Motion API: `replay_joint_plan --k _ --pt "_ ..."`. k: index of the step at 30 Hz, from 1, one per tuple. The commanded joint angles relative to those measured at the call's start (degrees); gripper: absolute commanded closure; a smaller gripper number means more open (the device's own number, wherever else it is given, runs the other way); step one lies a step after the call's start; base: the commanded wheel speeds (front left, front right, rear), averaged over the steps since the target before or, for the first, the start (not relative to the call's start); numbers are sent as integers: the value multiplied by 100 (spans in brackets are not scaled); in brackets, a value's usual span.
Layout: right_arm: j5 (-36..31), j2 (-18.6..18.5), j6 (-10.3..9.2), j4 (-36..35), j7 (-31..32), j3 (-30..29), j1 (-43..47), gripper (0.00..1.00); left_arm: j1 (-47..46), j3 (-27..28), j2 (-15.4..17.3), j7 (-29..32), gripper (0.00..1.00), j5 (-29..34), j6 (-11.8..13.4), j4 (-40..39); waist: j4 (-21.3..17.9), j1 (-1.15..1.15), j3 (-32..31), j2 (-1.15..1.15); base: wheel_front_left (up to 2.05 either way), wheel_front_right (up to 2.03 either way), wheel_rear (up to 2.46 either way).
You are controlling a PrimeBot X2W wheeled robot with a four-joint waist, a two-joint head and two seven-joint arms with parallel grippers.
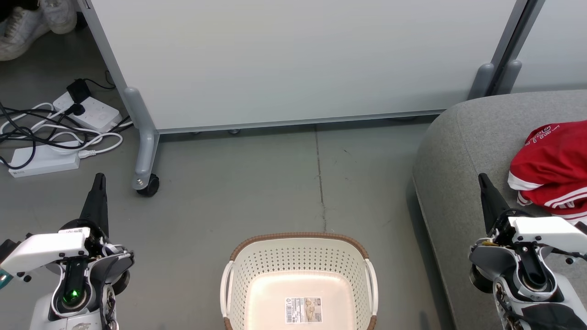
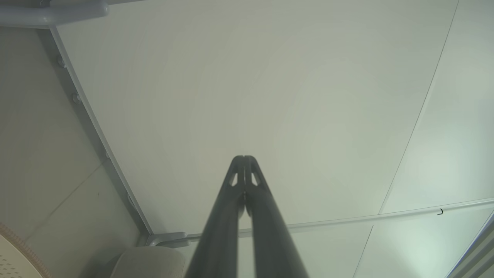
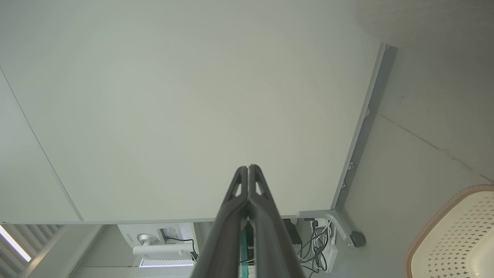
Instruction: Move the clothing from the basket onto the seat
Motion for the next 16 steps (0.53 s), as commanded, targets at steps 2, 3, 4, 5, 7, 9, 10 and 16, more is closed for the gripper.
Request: replay_joint_plan --k 2,3,4,5,7,9,10,16 --pt "6 -46 12 5 14 -12 -42 100 -86 21 20 18 100 -8 -22 -1 0 0 0 0 0 0 0" --pt "6 -46 12 5 14 -11 -42 100 -86 21 20 18 100 -8 -22 -1 0 0 0 0 0 0 0" --pt "6 -46 12 5 14 -12 -42 100 -86 21 20 18 100 -8 -22 -1 0 0 0 0 0 0 0" --pt "6 -46 12 5 14 -14 -42 100 -86 22 19 18 100 -7 -22 -1 0 0 0 0 0 0 0" --pt "6 -46 12 5 14 -12 -42 100 -86 22 20 19 100 -7 -22 -1 0 0 0 0 0 0 0" --pt "6 -46 12 5 14 -13 -42 100 -86 22 20 19 100 -7 -22 -1 0 0 0 0 0 0 0" --pt "6 -46 12 5 14 -13 -42 100 -86 22 20 19 100 -6 -22 -1 0 0 0 0 0 0 0" --pt "6 -46 12 5 14 -11 -42 100 -86 23 19 19 100 -5 -22 -2 0 0 0 0 0 0 0"
